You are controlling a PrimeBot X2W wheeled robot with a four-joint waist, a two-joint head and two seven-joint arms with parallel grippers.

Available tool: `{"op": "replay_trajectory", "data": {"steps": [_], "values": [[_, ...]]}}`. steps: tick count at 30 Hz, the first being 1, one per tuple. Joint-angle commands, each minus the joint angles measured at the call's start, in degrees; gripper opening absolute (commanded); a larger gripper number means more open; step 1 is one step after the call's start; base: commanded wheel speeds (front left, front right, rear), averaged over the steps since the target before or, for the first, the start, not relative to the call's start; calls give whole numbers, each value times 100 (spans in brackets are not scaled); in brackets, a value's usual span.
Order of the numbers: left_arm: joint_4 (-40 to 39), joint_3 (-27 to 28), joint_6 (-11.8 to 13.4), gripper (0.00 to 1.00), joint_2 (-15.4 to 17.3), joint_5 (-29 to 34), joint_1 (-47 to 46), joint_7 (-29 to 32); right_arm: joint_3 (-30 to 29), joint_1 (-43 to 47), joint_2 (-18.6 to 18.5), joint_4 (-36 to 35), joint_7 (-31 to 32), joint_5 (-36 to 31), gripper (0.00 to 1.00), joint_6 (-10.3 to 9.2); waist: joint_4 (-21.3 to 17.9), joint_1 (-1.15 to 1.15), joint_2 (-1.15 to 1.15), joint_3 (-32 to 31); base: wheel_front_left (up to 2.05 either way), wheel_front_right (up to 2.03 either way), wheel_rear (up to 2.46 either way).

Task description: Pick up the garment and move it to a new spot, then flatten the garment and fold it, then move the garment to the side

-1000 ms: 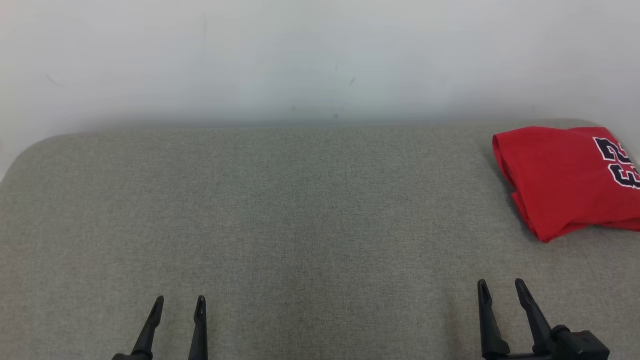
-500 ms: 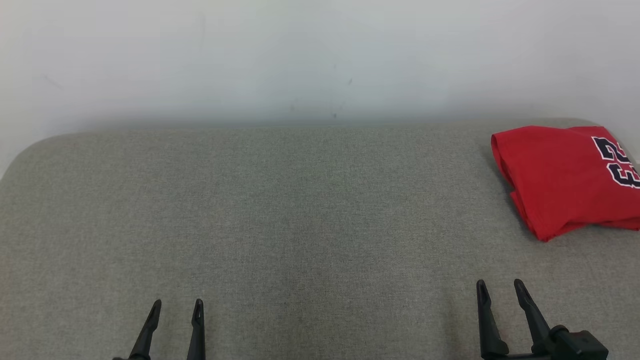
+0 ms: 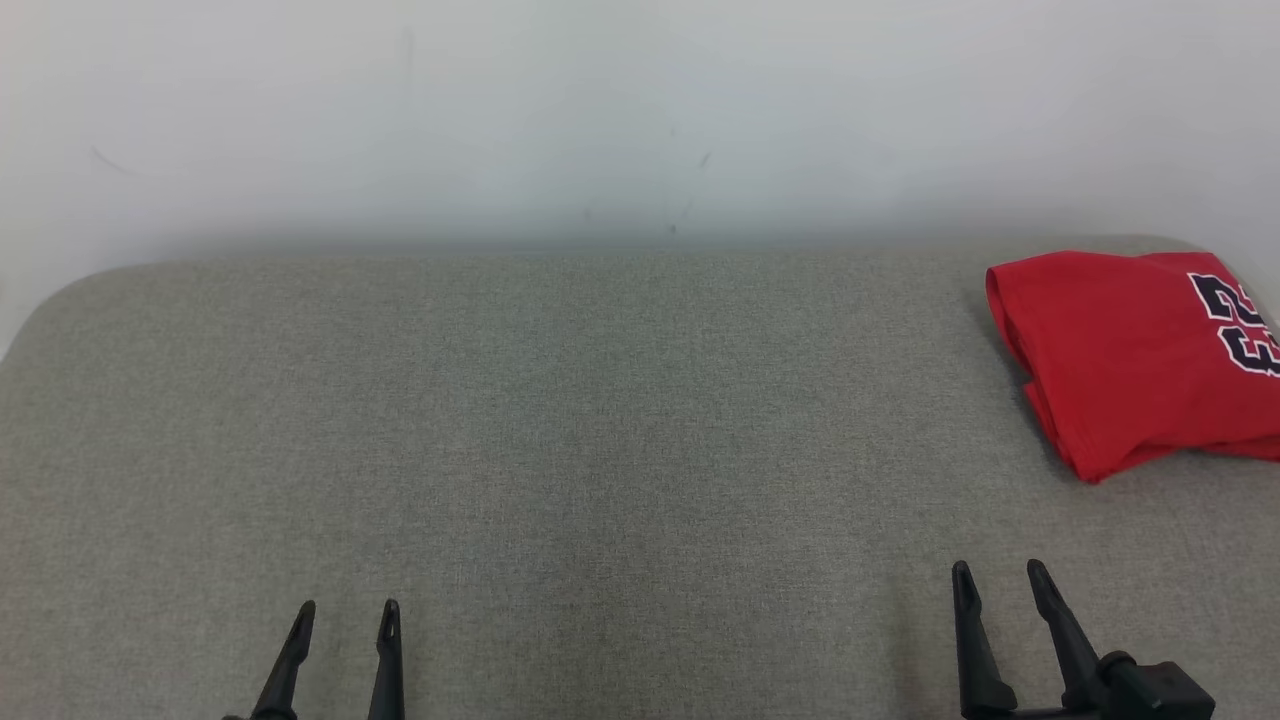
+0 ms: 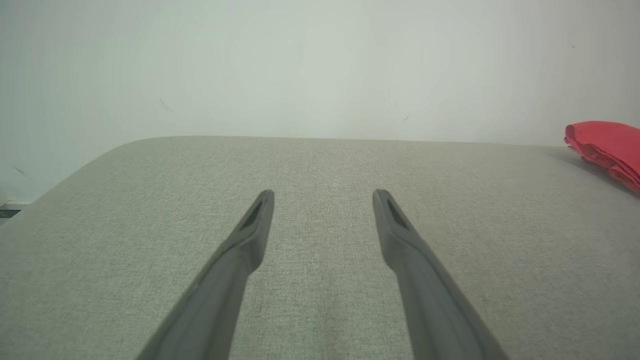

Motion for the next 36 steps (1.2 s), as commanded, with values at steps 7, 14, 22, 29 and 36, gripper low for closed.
{"op": "replay_trajectory", "data": {"steps": [7,14,22,29,36], "values": [[157,-15,9,0,-4,-311,8,75,-9,-11,-1,154,70,329,0,0,3,0,0,-3,0,0,0],[210,-9,25,0,36,-1166,-129,258,-50,-97,-41,168,238,1145,0,-1,10,0,0,-11,0,0,0],[299,-6,20,0,68,-2047,-280,446,-90,-191,-78,183,404,1986,0,-2,19,0,0,-20,0,0,0],[366,-1,14,0,90,-2749,-398,598,-123,-256,-105,192,540,2660,0,-2,26,0,0,-29,0,0,0],[417,5,10,0,107,-3300,-490,720,-150,-317,-124,198,646,3195,0,-3,32,0,0,-36,0,0,0]]}}
